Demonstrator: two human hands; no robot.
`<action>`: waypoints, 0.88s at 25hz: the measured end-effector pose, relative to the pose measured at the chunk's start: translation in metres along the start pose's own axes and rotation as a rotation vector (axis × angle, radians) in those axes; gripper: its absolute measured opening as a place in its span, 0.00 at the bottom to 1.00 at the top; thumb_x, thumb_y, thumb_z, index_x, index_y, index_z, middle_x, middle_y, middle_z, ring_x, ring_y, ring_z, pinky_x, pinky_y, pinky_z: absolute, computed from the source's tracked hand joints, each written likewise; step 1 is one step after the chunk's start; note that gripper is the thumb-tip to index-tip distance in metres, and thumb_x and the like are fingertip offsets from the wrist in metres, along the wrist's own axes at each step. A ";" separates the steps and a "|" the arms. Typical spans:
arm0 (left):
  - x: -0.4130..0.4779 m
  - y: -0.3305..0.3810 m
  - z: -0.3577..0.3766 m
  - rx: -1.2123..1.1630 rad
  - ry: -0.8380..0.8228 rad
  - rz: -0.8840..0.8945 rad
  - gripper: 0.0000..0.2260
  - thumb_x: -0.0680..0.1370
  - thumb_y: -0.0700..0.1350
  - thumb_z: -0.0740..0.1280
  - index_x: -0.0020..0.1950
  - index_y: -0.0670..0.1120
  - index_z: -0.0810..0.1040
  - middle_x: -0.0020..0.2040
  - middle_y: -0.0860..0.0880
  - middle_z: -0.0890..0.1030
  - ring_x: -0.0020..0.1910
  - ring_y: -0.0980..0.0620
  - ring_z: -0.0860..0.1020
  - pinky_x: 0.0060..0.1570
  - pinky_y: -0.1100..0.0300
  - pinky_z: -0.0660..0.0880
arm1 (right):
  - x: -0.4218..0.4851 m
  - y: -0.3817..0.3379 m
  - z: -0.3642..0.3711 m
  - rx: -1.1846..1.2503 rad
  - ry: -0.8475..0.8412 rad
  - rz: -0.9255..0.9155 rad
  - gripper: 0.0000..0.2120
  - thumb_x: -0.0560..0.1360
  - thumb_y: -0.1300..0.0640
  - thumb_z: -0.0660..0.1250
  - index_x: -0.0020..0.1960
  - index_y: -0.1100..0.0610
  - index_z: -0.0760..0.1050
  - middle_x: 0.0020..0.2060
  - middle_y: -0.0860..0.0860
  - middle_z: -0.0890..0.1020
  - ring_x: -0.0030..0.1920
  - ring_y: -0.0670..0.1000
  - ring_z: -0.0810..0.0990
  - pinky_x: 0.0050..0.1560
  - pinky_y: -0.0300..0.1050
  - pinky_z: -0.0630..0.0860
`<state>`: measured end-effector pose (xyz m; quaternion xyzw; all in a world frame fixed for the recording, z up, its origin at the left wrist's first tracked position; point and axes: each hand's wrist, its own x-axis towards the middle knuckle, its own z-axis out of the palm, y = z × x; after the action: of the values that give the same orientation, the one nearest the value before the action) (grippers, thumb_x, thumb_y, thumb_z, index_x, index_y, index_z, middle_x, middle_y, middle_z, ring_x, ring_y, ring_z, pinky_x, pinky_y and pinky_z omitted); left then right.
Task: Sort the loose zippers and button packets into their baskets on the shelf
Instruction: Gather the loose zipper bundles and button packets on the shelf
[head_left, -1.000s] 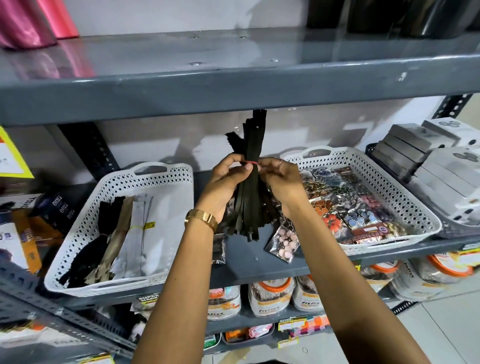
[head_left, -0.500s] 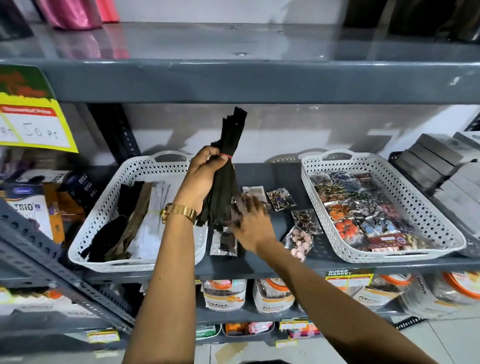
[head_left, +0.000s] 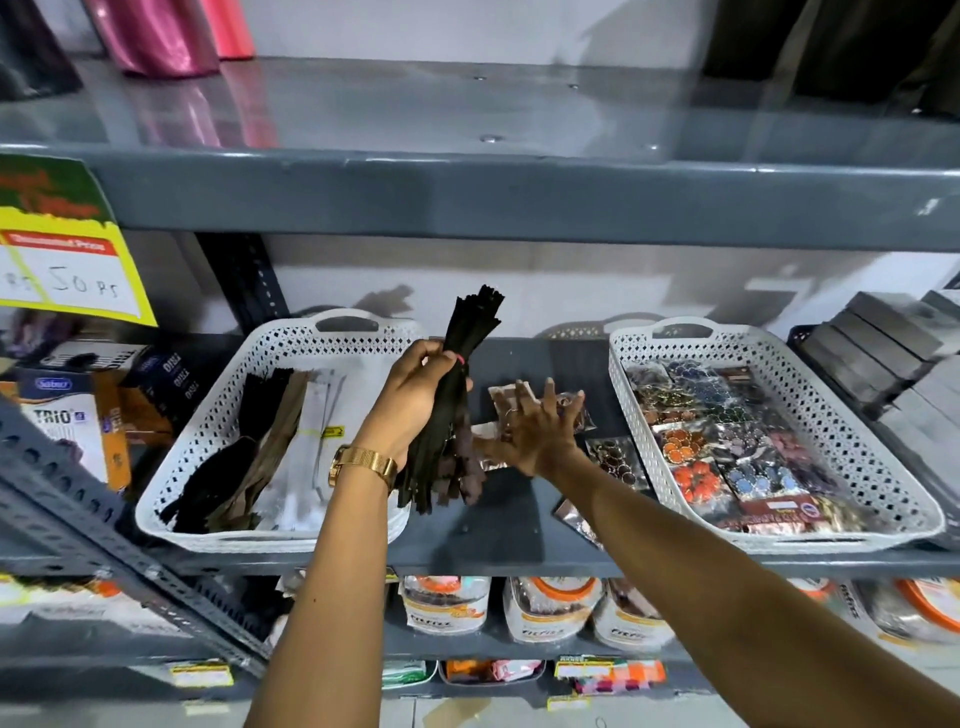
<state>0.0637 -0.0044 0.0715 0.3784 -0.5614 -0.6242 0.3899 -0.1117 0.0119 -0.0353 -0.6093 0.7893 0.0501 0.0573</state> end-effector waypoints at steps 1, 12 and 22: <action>0.000 -0.001 0.003 0.009 -0.010 0.010 0.11 0.80 0.42 0.59 0.39 0.51 0.74 0.39 0.41 0.81 0.31 0.50 0.77 0.27 0.64 0.73 | -0.002 0.007 0.001 0.031 -0.026 0.005 0.51 0.59 0.20 0.37 0.76 0.44 0.42 0.78 0.51 0.43 0.75 0.66 0.39 0.65 0.77 0.36; 0.012 -0.037 0.025 0.207 -0.009 -0.049 0.04 0.80 0.43 0.59 0.54 0.49 0.72 0.54 0.36 0.79 0.45 0.41 0.80 0.51 0.46 0.78 | -0.074 0.064 0.031 0.169 0.147 -0.077 0.31 0.78 0.40 0.50 0.77 0.48 0.47 0.77 0.52 0.40 0.76 0.58 0.36 0.65 0.53 0.16; 0.003 -0.103 0.040 1.301 0.178 0.073 0.21 0.81 0.46 0.54 0.74 0.44 0.61 0.72 0.33 0.66 0.68 0.34 0.68 0.65 0.45 0.68 | -0.063 0.066 0.016 0.216 0.401 -0.138 0.17 0.78 0.50 0.57 0.65 0.50 0.74 0.66 0.50 0.76 0.71 0.50 0.66 0.76 0.51 0.47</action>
<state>0.0200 0.0162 -0.0278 0.5678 -0.8024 -0.1099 0.1475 -0.1593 0.0911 -0.0414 -0.6499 0.7421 -0.1608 -0.0324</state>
